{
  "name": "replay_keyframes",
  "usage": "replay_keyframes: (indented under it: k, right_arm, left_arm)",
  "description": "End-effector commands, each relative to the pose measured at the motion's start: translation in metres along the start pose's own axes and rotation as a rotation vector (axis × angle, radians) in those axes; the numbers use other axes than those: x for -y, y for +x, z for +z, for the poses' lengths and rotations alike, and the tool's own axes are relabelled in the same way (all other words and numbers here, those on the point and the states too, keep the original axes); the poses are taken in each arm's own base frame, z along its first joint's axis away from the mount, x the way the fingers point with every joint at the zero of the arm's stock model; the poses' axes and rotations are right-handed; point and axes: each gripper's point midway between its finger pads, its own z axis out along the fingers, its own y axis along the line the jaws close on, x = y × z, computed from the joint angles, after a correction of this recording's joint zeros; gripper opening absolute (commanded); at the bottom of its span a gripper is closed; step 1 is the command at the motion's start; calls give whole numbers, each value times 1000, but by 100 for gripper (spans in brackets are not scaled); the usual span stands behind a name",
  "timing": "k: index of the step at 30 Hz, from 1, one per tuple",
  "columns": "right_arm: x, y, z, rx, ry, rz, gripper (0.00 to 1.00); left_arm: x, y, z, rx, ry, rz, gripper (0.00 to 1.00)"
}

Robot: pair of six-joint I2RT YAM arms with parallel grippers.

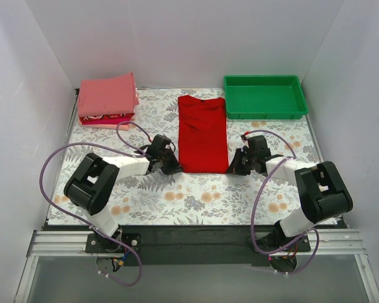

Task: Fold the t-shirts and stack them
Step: Fold the tshirt

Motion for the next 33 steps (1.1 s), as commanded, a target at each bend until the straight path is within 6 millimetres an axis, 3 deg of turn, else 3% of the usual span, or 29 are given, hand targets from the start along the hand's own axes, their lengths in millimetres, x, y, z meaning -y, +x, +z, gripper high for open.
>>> replay_keyframes:
  k: [1,2,5,6,7,8,10,11,12,13,14,15,16,18,19,22,26,33]
  right_arm:
    - [-4,-8,3,12,-9,-17,6]
    - [-6,-8,1,12,-18,-20,1]
    - [-15,0,-7,5,-65,-34,1]
    - [-15,3,-11,6,-70,-44,1]
    - [-13,18,-13,-15,-68,-53,1]
    - [-18,19,-21,5,-82,-74,1]
    - [-21,41,-27,-26,-90,-94,1]
    - [-21,53,-35,-28,-101,-103,1]
    - [-19,65,-39,-49,-96,-101,1]
    - [-28,73,-47,-43,-117,-110,1]
    - [-20,89,-49,-66,-101,-99,1]
    - [-21,97,-54,-73,-107,-101,1]
    - [-19,114,-59,-114,-101,-105,1]
    - [-24,129,-70,-122,-134,-95,1]
    - [-23,142,-76,-158,-133,-94,1]
    - [-38,144,-92,-130,-185,-102,1]
    - [-61,113,-113,8,-228,-162,1]
    - [-93,37,-138,270,-184,-196,1]
  left_arm:
    - [-20,4,0,3,-86,13,0]
    - [-22,8,-2,-1,-90,15,0]
    - [-18,9,-16,39,-78,24,0]
    - [-26,15,-19,41,-92,26,0]
    - [-24,19,-30,43,-83,21,0]
    - [-24,26,-35,35,-81,28,0]
    - [-45,42,-45,40,-139,34,0]
    - [-37,51,-55,51,-110,40,0]
    - [-41,58,-62,53,-116,36,0]
    - [-60,71,-66,39,-160,35,0]
    - [-52,81,-78,32,-116,25,0]
    - [-54,89,-84,21,-109,21,0]
    - [-68,101,-88,-3,-135,21,0]
    - [-56,114,-107,-16,-58,18,0]
    - [-61,120,-113,-27,-57,23,0]
    - [-43,128,-140,-56,55,59,0]
    - [-8,108,-172,21,185,90,0]
    - [18,53,-176,256,111,51,0]
